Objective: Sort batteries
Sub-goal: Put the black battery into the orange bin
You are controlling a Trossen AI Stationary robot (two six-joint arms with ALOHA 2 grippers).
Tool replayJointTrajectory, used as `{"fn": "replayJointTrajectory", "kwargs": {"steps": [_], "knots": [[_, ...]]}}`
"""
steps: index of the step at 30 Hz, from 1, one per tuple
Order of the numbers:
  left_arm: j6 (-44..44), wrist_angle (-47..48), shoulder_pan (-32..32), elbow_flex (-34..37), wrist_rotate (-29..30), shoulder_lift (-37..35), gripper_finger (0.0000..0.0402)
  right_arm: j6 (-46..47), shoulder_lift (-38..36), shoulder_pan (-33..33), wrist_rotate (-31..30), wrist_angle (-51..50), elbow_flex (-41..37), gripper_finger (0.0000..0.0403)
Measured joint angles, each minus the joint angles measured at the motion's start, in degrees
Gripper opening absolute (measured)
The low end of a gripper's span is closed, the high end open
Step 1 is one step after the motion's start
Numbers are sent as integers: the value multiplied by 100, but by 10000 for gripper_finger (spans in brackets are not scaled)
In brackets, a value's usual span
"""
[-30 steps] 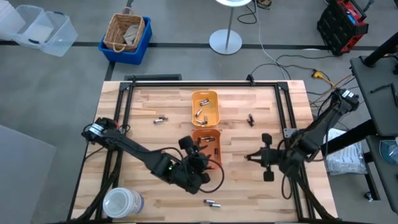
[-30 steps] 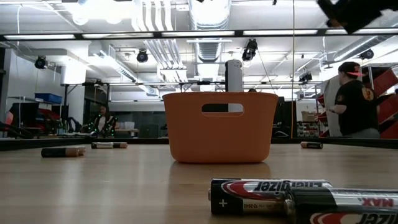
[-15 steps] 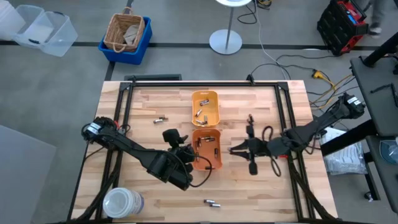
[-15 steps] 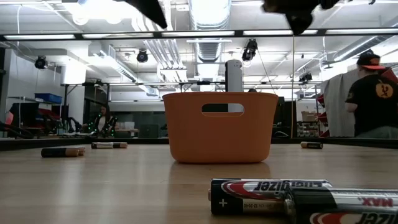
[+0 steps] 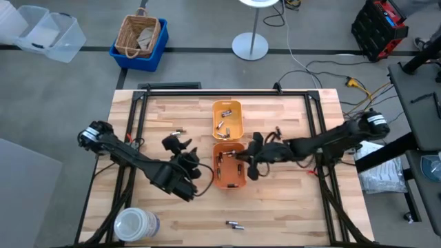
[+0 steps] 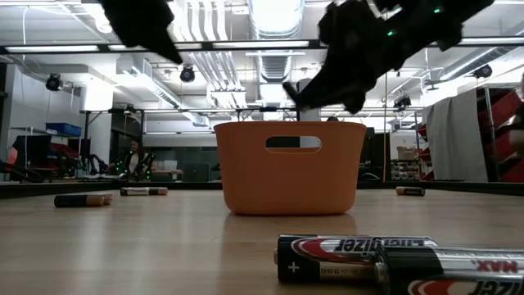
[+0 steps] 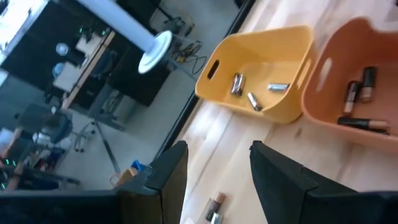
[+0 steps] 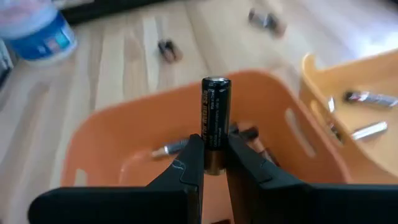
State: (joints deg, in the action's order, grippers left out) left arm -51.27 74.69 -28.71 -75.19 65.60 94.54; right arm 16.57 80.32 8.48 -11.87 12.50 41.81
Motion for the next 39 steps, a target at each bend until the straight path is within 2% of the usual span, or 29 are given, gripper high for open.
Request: {"fn": "replayJointTrajectory", "kwargs": {"steps": [3, 6, 11, 16, 22, 30, 35, 39], "knots": [[-464, -16, -11, 425, -13, -66, 155, 9, 366, -105, 247, -553, 385, 34], [-774, -32, -11, 683, -31, -72, 155, -189, 760, -108, 287, -1580, 988, 34], [-785, 41, -11, 738, -24, -138, 155, -537, 1517, -102, 286, -2975, 2001, 34], [-784, 211, -35, 646, -46, -375, 155, -906, 2096, -100, 287, -3846, 2579, 34], [-821, 201, -170, 636, -210, -652, 155, -1082, 2279, -100, 288, -4071, 2705, 45], [-1043, 141, -391, 633, -445, -697, 155, -1377, 2187, -102, 284, -4042, 2767, 154], [-1262, 76, -428, 610, -1128, -696, 155, -1646, 1946, -102, 285, -4061, 2789, 189], [-1317, -84, -469, 552, -2147, -691, 155, -1777, 1488, -102, 279, -4061, 2644, 193]]}}
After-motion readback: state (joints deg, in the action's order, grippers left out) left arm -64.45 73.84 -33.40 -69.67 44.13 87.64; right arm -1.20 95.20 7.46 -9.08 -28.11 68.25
